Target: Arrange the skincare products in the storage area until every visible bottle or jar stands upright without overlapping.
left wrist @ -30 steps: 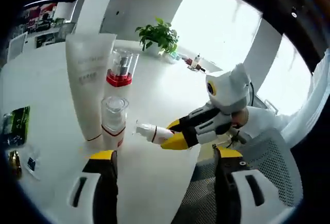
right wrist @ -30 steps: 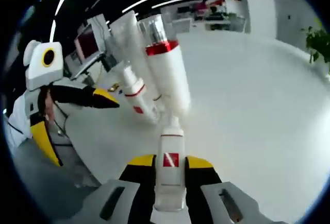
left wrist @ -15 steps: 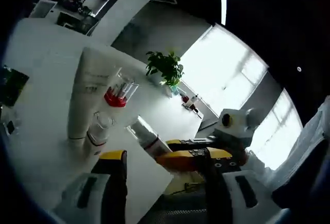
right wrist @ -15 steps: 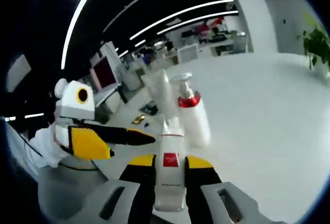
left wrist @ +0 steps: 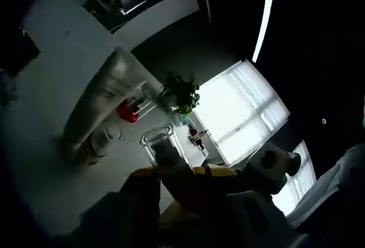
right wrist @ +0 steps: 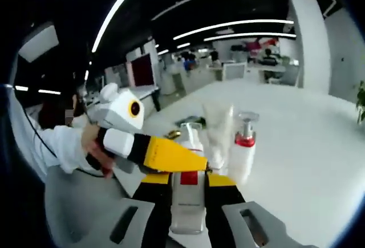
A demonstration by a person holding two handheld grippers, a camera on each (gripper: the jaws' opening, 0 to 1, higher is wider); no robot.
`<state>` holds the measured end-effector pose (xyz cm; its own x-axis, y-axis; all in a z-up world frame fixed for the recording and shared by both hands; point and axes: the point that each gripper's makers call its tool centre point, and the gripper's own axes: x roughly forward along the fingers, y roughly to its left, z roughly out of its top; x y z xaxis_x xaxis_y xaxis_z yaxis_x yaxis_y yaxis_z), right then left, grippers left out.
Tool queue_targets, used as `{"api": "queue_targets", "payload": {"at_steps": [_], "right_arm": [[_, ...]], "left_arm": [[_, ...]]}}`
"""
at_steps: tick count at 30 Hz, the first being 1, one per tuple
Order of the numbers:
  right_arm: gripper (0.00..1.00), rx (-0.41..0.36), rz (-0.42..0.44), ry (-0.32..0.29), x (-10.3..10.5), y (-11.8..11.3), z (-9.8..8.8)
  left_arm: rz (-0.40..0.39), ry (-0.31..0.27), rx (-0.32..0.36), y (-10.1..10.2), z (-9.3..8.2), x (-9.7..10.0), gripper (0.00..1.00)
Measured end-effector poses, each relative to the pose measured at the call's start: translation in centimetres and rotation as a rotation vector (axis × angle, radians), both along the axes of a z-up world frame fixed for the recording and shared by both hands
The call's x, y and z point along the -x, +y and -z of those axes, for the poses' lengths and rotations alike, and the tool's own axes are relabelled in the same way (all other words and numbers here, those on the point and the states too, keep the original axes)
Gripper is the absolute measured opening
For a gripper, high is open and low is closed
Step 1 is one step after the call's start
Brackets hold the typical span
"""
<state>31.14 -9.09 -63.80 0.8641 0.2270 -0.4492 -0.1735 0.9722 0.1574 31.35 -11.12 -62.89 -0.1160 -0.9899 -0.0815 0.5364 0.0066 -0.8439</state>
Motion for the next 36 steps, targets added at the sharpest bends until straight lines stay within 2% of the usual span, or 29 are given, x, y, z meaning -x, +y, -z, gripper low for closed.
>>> {"api": "queue_targets", "payload": {"at_steps": [3, 4, 5, 9, 14, 18, 24, 27, 29, 31, 32, 34, 36], "right_arm": [[0.13, 0.050, -0.018, -0.002, -0.2, 0.0, 0.0], [0.13, 0.093, -0.030, -0.009, -0.3, -0.1, 0.0], [0.13, 0.103, -0.034, 0.000, -0.3, -0.1, 0.1], [0.14, 0.114, -0.047, 0.012, -0.3, 0.0, 0.4], [0.14, 0.167, -0.073, -0.020, -0.3, 0.0, 0.4], [0.15, 0.189, -0.090, -0.017, -0.2, 0.2, 0.8], [0.15, 0.194, -0.100, -0.007, 0.1, 0.2, 1.2], [0.14, 0.204, -0.112, 0.011, 0.6, 0.0, 1.7], [0.15, 0.197, -0.113, 0.019, 0.9, -0.4, 1.9], [0.16, 0.171, -0.118, 0.023, 1.3, -0.8, 2.1], [0.15, 0.146, -0.108, 0.030, 1.4, -1.0, 2.1], [0.11, 0.136, -0.079, 0.032, 1.6, -2.0, 2.0], [0.08, 0.106, -0.051, 0.015, 1.5, -2.5, 1.4]], "left_arm": [[-0.014, 0.013, 0.005, 0.0, -0.1, -0.2, 0.22], [-0.012, 0.009, 0.004, 0.0, -0.1, -0.2, 0.23], [-0.009, 0.002, 0.000, 0.0, 0.0, -0.2, 0.23], [-0.008, 0.004, -0.006, 0.1, 0.2, -0.1, 0.22], [-0.002, -0.005, 0.007, 0.0, -0.1, 0.0, 0.20], [0.008, -0.035, -0.008, 0.0, 0.2, 0.1, 0.19], [0.031, -0.125, -0.027, 0.0, 0.5, 0.4, 0.19], [0.028, -0.165, -0.063, 0.1, 1.4, 0.0, 0.18], [0.025, -0.216, -0.094, 0.2, 2.1, -0.4, 0.18], [0.022, -0.284, -0.121, 0.3, 2.7, -0.8, 0.18], [0.026, -0.300, -0.131, 0.3, 2.9, -0.8, 0.18], [0.029, -0.297, -0.136, 0.2, 3.0, -0.6, 0.18], [0.047, -0.338, -0.152, 0.3, 3.4, -0.3, 0.18]]}}
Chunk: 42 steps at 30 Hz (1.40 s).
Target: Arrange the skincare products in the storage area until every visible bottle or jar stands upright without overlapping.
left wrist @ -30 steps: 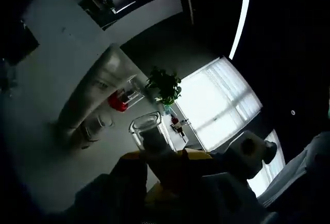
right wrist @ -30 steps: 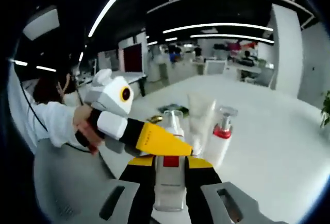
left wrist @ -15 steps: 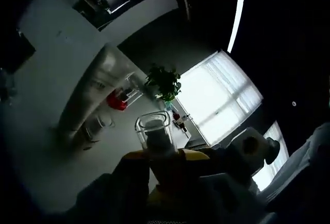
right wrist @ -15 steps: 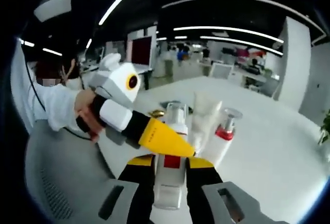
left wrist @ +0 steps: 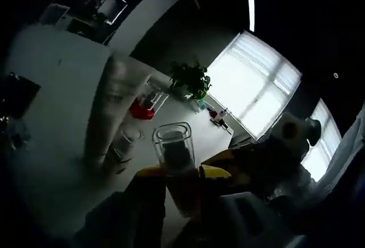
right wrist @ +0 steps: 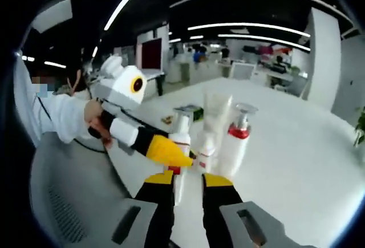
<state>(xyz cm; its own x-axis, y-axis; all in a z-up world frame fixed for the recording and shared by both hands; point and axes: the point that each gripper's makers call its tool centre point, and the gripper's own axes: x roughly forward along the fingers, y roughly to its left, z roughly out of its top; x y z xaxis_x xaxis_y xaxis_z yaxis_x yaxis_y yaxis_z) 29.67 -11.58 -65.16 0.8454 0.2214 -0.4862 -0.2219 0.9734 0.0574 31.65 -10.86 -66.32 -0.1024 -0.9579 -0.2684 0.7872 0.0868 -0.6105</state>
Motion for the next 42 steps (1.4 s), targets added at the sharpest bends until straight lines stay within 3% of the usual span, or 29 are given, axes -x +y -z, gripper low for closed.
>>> {"api": "queue_targets", "payload": {"at_steps": [1, 3, 6, 9, 13, 17, 24, 31, 34, 42], "right_arm": [[0.08, -0.028, 0.004, -0.014, -0.1, 0.1, -0.4], [0.10, -0.110, 0.027, -0.036, -0.5, 0.2, -1.3], [0.12, -0.168, 0.054, -0.066, -1.1, 0.2, -2.1], [0.16, -0.151, 0.044, -0.062, -1.6, 0.6, -1.9], [0.17, -0.152, 0.024, -0.024, -2.1, 1.6, -0.7], [0.17, -0.129, 0.020, 0.001, -2.3, 2.0, 0.1], [0.13, -0.139, 0.035, 0.041, -2.7, 1.8, 1.0], [0.16, -0.116, 0.038, 0.066, -3.0, 1.9, 1.5], [0.12, -0.105, 0.032, 0.083, -3.1, 2.3, 1.8], [0.12, -0.095, 0.036, 0.129, -2.6, 2.0, 2.7]], "left_arm": [[0.013, -0.045, -0.017, 0.0, 0.4, 0.1, 0.18], [0.037, -0.088, -0.035, -0.1, 0.7, 0.5, 0.18], [0.061, -0.146, -0.044, -0.2, 1.0, 1.0, 0.18], [0.088, -0.241, -0.074, -0.2, 1.6, 1.0, 0.18], [0.108, -0.263, -0.091, -0.3, 2.3, 1.5, 0.18], [0.120, -0.361, -0.112, -0.4, 2.8, 1.2, 0.18], [0.150, -0.409, -0.106, -0.6, 3.1, 1.7, 0.18], [0.150, -0.518, -0.131, -0.5, 3.5, 1.0, 0.18], [0.160, -0.577, -0.135, -0.7, 3.6, 1.0, 0.18], [0.196, -0.635, -0.135, -0.8, 4.2, 1.5, 0.18]]}}
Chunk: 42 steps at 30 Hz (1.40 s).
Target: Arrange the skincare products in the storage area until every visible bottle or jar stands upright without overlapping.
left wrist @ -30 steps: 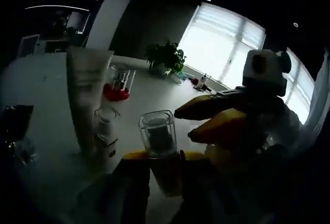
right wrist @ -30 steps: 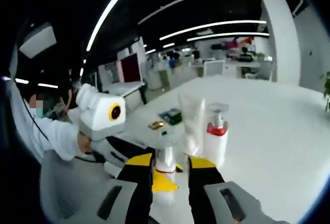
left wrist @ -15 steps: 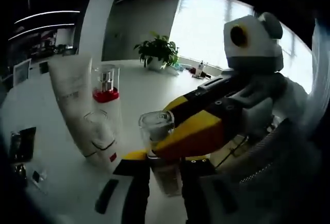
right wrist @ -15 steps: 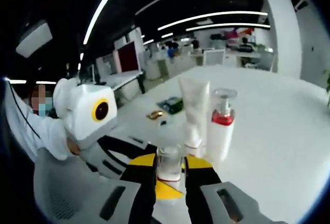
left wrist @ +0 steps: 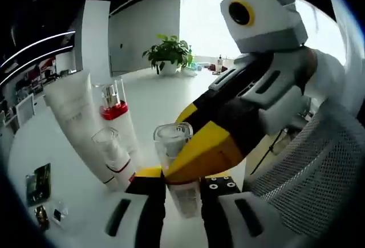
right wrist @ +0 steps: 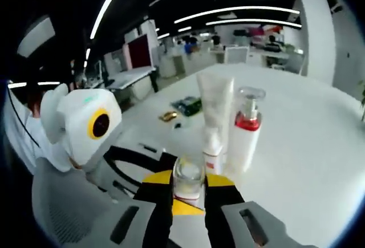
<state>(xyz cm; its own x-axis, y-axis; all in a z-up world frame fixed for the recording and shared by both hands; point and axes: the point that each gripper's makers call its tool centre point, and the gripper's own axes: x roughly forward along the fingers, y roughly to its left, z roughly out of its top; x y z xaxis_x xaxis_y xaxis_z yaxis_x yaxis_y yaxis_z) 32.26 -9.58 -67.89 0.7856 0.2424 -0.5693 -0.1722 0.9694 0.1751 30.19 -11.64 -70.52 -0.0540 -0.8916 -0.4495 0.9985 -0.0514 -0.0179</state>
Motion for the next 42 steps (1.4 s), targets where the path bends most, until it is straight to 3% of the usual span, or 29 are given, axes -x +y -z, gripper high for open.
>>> {"api": "queue_targets", "payload": {"at_steps": [6, 11, 18, 22, 26, 28, 31, 36, 42], "right_arm": [[0.12, -0.024, 0.023, 0.035, 0.4, -0.1, 0.1], [0.11, 0.008, 0.037, 0.061, 0.5, -0.2, 0.2], [0.11, 0.004, 0.060, 0.103, 0.2, -0.2, 1.1], [0.11, 0.061, 0.081, 0.112, -0.3, -1.3, 1.5], [0.11, 0.101, 0.106, 0.109, -1.1, -2.6, 2.2], [0.11, 0.107, 0.122, 0.084, -1.7, -3.3, 1.7], [0.11, 0.195, 0.120, 0.062, -2.3, -4.3, 1.5], [0.11, 0.169, 0.137, 0.028, -3.2, -4.5, 1.4], [0.11, 0.193, 0.151, -0.010, -4.1, -5.1, 1.3]], "left_arm": [[0.035, -0.021, 0.003, -0.1, 0.1, 0.3, 0.18], [0.049, -0.042, 0.007, -0.3, 0.1, 0.4, 0.19], [0.047, -0.054, -0.034, 0.1, 1.0, 0.0, 0.22], [-0.003, -0.010, -0.036, 0.2, 0.7, -1.0, 0.22], [-0.008, -0.003, -0.036, 0.3, 0.7, -1.0, 0.20], [-0.012, -0.007, -0.036, 0.4, 0.7, -1.1, 0.24], [-0.013, 0.009, -0.042, 0.5, 0.8, -1.3, 0.19], [-0.007, 0.015, -0.043, 0.4, 0.9, -1.0, 0.19], [-0.001, 0.011, -0.047, 0.4, 1.1, -0.8, 0.19]]}}
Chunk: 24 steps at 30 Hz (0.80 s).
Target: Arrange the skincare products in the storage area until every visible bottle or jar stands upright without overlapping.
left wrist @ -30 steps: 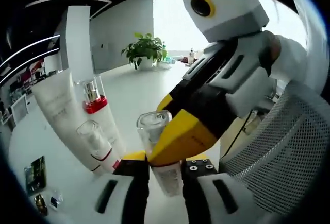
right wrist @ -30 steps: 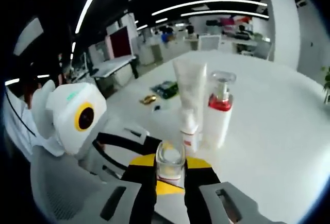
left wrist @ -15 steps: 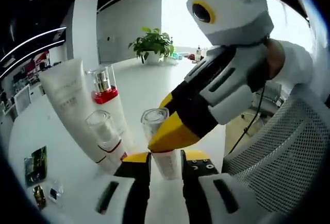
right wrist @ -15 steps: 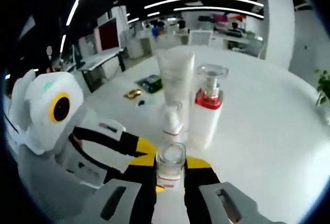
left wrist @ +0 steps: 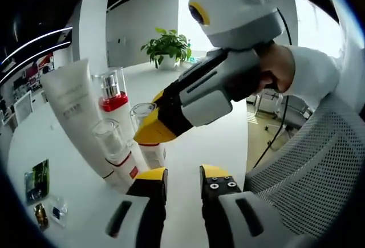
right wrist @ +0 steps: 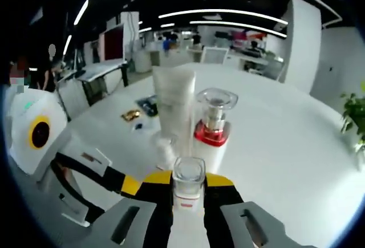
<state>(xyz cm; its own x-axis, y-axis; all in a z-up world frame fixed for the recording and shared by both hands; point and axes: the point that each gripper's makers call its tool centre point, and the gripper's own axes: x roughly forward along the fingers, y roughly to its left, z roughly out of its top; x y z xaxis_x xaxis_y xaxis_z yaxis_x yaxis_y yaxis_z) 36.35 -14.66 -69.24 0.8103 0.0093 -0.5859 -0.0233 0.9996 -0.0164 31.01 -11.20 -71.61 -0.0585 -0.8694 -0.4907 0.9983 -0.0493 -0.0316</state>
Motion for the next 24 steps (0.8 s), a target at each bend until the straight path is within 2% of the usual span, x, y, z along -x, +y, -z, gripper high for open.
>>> {"api": "queue_targets", "payload": {"at_steps": [14, 24], "right_arm": [[0.11, 0.026, 0.017, -0.050, -1.3, -0.6, 0.2], [0.12, 0.052, -0.017, -0.055, -1.6, -0.5, 0.4]], "left_arm": [[0.010, 0.012, 0.004, -0.1, 0.1, 0.6, 0.19], [0.015, 0.013, -0.002, -0.1, 0.3, 0.7, 0.17]]}}
